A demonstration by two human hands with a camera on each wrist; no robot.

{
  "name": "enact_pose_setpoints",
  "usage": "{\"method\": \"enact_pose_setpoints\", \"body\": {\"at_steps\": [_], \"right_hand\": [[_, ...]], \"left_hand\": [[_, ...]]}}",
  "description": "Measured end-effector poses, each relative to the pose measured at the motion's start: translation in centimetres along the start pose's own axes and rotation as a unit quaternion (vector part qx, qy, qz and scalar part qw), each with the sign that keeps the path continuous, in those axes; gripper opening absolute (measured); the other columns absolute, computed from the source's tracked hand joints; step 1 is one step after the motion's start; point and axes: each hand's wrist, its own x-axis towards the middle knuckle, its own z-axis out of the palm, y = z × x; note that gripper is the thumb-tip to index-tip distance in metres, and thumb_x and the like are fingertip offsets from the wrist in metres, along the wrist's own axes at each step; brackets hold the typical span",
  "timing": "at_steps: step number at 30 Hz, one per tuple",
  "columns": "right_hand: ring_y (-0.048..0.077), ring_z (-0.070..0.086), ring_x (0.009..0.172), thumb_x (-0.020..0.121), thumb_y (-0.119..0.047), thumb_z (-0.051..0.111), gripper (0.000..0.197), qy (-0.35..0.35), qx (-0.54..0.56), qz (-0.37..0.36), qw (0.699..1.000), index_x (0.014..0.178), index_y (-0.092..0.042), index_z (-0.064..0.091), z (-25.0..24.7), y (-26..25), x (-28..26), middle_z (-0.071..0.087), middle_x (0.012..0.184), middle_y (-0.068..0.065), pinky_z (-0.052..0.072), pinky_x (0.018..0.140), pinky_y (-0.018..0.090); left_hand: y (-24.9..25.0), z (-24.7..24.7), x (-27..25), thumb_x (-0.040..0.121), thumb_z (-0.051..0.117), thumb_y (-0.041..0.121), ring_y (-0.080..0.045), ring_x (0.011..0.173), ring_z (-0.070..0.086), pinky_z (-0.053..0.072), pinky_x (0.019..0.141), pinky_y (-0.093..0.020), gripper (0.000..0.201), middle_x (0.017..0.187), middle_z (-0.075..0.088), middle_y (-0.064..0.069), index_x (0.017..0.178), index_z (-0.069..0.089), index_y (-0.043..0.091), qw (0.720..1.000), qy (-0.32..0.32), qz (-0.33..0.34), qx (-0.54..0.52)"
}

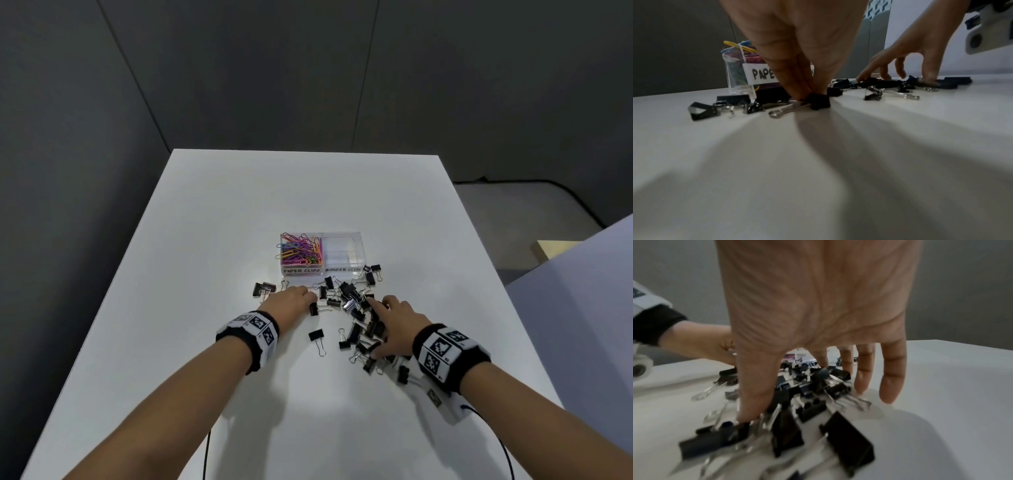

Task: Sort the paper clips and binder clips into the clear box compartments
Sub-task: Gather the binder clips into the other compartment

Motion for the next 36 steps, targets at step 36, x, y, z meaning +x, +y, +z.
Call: {"method": "enact_pose_setpoints", "body": {"at_steps": [36], "right_hand": [[0.031, 0.052, 0.109, 0.074, -0.031, 0.076, 0.061, -0.009, 0.104, 0.018, 0.994, 0.121, -0.018, 0.039, -1.0, -2.2, 3.0, 0.043, 0.124, 0.012, 0.046, 0.091, 0.040]], "left_hand": [[-5.2, -7.3, 1.5, 0.093, 0.047, 0.015, -0.023, 0.116, 0.053, 0.048, 0.089, -0.038, 0.037, 0.129, 0.050, -0.006, 0.130, 0.047, 0.018, 0.936, 0.233, -0.196, -0.175]]}}
